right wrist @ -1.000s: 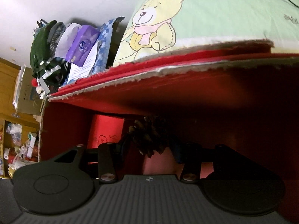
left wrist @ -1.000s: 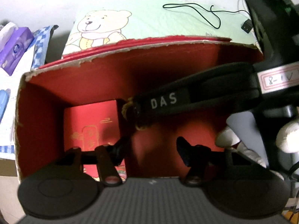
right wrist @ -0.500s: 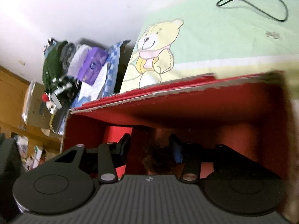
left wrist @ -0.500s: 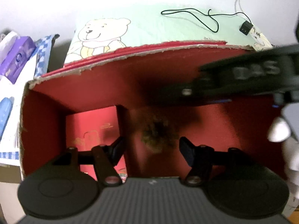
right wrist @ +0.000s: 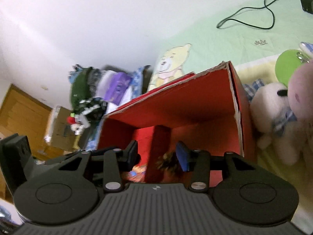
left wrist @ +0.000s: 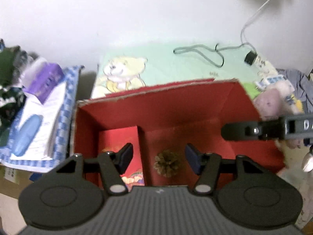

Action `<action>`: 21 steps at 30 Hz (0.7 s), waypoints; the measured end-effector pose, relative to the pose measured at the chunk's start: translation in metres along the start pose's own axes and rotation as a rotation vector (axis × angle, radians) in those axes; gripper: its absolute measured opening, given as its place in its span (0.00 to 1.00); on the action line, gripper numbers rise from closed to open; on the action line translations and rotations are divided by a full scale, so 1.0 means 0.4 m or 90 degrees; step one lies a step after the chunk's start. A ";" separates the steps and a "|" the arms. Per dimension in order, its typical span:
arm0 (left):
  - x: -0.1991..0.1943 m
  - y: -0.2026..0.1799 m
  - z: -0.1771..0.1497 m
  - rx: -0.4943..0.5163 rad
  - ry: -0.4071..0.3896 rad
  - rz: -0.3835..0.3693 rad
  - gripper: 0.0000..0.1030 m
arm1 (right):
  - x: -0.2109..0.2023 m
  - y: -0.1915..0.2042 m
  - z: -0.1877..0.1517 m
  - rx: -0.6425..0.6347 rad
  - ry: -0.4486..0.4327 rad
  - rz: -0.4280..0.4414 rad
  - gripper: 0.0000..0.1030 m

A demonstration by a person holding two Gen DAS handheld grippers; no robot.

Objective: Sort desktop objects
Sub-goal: 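Move the right gripper back to the patterned cylindrical tin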

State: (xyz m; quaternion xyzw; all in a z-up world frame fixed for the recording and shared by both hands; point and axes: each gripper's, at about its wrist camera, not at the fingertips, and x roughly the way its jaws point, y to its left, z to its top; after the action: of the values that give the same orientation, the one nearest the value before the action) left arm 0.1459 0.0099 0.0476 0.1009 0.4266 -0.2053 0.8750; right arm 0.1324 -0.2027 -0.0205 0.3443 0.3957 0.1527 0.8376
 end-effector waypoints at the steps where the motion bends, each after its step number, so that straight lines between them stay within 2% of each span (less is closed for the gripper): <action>1: -0.025 -0.002 -0.009 -0.002 -0.008 0.001 0.64 | -0.017 0.004 -0.011 -0.005 -0.002 0.010 0.46; 6: -0.117 -0.001 -0.079 -0.020 -0.024 0.016 0.64 | -0.095 0.040 -0.085 -0.062 -0.006 0.048 0.46; 11: -0.158 -0.003 -0.157 -0.052 -0.009 0.025 0.63 | -0.131 0.056 -0.152 -0.110 0.033 0.080 0.46; 21: -0.123 -0.043 -0.283 -0.101 0.076 0.048 0.56 | -0.064 0.037 -0.254 -0.136 0.145 0.048 0.47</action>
State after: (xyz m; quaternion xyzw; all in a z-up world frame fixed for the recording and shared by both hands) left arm 0.0312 0.0476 0.0165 0.0590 0.4887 -0.1314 0.8605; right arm 0.0382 -0.1591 -0.0416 0.2484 0.4564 0.2630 0.8129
